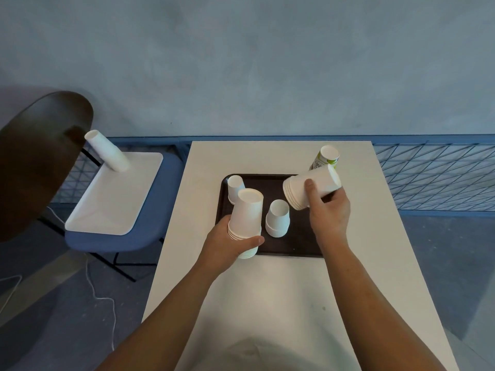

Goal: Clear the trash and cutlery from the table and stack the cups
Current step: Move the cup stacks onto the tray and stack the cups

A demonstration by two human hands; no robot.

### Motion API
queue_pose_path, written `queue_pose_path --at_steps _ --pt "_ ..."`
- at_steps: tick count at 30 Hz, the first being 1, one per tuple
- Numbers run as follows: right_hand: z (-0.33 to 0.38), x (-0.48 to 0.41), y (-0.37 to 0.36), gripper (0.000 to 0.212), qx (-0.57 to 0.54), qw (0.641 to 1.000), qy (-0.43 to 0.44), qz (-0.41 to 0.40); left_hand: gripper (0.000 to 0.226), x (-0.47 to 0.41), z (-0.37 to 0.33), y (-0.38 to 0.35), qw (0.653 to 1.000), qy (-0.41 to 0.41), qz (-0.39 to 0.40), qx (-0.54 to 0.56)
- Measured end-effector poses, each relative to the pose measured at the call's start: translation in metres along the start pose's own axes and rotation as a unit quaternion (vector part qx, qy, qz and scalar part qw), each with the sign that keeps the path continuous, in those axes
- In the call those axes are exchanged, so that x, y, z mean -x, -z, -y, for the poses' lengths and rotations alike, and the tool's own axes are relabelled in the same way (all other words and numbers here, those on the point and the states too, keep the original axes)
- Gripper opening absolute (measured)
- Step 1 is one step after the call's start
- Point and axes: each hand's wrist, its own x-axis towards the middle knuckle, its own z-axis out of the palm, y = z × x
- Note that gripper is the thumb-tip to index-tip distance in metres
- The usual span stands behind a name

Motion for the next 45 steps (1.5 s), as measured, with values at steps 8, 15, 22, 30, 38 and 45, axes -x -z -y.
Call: queue_pose_path --at_steps 8,15,22,30,38,45 --pt "-0.054 -0.008 -0.031 0.063 0.219 0.961 0.126 0.114 0.082 -0.010 0.001 0.001 1.000 0.014 -0.005 0.025" --pt "-0.092 -0.014 -0.049 0.068 0.304 0.930 0.067 0.198 0.089 -0.012 -0.001 0.002 0.999 0.020 -0.006 0.040" --pt "-0.075 0.003 -0.033 0.072 0.244 0.949 0.139 0.146 0.085 -0.009 -0.003 0.001 0.999 0.017 0.002 0.043" --pt "-0.003 0.040 -0.027 0.069 0.118 0.945 0.108 0.284 0.071 0.006 -0.020 -0.005 0.998 -0.018 0.017 0.059" --pt "0.018 0.050 -0.029 0.051 0.182 0.926 0.128 0.304 0.070 0.016 -0.024 -0.008 0.999 -0.033 0.013 0.042" --pt "0.030 0.049 -0.023 0.051 0.175 0.936 0.135 0.272 0.057 0.025 -0.026 -0.006 0.998 -0.053 0.002 0.033"
